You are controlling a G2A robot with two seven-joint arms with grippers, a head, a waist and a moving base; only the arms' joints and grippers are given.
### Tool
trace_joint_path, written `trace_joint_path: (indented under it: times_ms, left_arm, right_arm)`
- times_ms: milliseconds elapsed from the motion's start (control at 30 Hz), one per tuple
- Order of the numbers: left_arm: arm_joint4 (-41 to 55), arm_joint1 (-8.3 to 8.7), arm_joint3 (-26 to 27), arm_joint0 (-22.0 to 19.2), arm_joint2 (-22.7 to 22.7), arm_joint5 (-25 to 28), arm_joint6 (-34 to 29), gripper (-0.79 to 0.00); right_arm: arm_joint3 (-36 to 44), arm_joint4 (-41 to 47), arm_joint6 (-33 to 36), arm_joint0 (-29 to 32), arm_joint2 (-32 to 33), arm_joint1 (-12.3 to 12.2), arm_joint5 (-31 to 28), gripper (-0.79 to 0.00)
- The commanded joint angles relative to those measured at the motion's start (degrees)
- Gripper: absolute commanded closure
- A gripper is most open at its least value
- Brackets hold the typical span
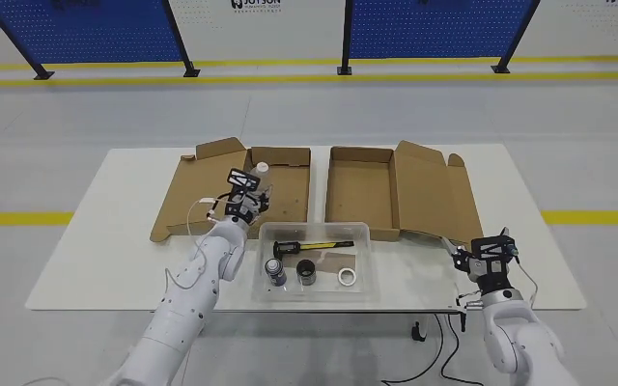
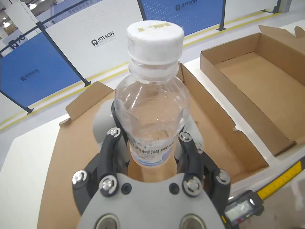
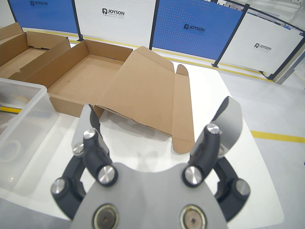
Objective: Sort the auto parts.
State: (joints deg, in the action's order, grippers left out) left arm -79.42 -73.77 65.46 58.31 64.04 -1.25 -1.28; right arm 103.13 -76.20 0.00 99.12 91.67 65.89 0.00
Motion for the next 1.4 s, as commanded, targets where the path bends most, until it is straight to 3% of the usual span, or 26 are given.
trace_joint_path:
  times_ms: [0,267,367,467,500,533,567,600,1033,1233,1367]
  left_arm:
    - [1.42,-0.20,-1.12,-0.10,0.10,0.34,-0.33,0.000]
    - [2.50,-0.89,-4.53,-1.25,-0.43,0.44,-0.52,-0.025]
    - [2.78,-1.10,-5.27,-1.51,-0.54,0.55,-0.54,-0.219]
    - [2.99,-1.26,-5.88,-1.62,-0.57,0.70,-0.40,-0.345]
    - [2.90,-1.30,-6.14,-1.69,-0.60,0.85,-0.53,-0.443]
    - [2.87,-1.33,-6.30,-1.76,-0.60,0.92,-0.52,-0.646]
    - [2.91,-1.38,-6.44,-1.77,-0.60,1.03,-0.44,-0.763]
    - [2.90,-1.41,-6.55,-1.78,-0.59,1.15,-0.36,-0.785]
    - [1.22,-1.33,-4.53,-0.95,0.65,1.30,0.19,-0.785]
    - [-0.25,-0.64,1.97,1.82,2.81,1.64,0.12,-0.785]
    - [-0.60,0.05,9.21,4.99,5.24,2.55,-1.29,-0.785]
  right_arm:
    - [0.00,0.00,0.00,0.00,0.00,0.00,0.00,-0.785]
    - [0.00,0.00,0.00,0.00,0.00,0.00,0.00,-0.785]
    - [0.00,0.00,0.00,0.00,0.00,0.00,0.00,-0.785]
    - [0.00,0.00,0.00,0.00,0.00,0.00,0.00,-0.785]
    - [0.00,0.00,0.00,0.00,0.00,0.00,0.00,-0.785]
    - [0.00,0.00,0.00,0.00,0.00,0.00,0.00,-0.785]
    - [0.00,0.00,0.00,0.00,0.00,0.00,0.00,-0.785]
    - [0.00,0.00,0.00,0.00,0.00,0.00,0.00,-0.785]
    - [0.00,0.00,0.00,0.00,0.00,0.00,0.00,-0.785]
    - [0.00,0.00,0.00,0.00,0.00,0.00,0.00,-0.785]
    - [0.00,0.00,0.00,0.00,0.00,0.00,0.00,-0.785]
